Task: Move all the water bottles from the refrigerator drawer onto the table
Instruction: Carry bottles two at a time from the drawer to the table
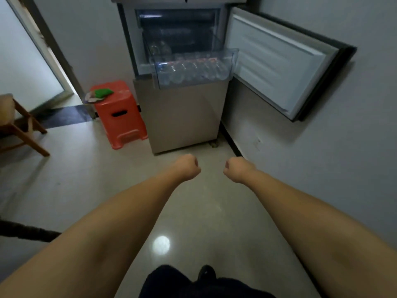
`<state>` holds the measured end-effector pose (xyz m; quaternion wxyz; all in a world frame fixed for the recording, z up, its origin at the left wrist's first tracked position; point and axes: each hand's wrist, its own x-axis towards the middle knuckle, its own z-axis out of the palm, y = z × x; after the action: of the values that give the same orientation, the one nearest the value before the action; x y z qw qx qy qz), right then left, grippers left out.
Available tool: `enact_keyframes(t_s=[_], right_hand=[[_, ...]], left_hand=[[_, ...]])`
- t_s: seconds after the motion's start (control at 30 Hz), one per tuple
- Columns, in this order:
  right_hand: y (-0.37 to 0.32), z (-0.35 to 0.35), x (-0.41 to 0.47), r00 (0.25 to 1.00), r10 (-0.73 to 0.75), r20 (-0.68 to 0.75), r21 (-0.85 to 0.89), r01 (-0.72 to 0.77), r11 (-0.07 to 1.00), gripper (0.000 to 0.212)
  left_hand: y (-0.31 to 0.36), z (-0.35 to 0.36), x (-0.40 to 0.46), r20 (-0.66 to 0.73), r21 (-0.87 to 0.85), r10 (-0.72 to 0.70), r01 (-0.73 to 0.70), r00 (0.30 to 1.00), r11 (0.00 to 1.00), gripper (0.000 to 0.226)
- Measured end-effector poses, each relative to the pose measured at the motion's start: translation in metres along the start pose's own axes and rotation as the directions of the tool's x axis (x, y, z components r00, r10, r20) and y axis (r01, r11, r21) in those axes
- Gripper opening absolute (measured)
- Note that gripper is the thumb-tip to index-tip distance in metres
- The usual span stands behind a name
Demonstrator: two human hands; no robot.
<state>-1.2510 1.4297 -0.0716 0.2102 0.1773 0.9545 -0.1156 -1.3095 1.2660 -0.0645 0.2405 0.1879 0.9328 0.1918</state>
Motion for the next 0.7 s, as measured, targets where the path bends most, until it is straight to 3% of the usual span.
enact_keyframes(t_s=[0.23, 0.43, 0.7], right_hand=[[-0.041, -0.037, 0.107, 0.998, -0.052, 0.043, -0.007, 0.053, 0.999, 0.035], [-0.077, -0.087, 0.204, 0.999, -0.037, -0.017, 0.076, 0.038, 0.996, 0.027], [-0.132, -0.170, 0.299, 0.959, -0.027, -0.281, 0.219, 0.092, 0.972, 0.025]], left_hand=[[-0.032, -0.050, 0.109, 0.007, 0.011, -0.026, 0.026, 1.000, 1.000, 0.013], [-0.053, -0.122, 0.215, -0.007, 0.042, 0.030, -0.030, 1.000, 0.999, 0.023], [-0.031, -0.214, 0.322, -0.183, -0.077, 0.191, -0.208, 0.964, 0.975, 0.021]])
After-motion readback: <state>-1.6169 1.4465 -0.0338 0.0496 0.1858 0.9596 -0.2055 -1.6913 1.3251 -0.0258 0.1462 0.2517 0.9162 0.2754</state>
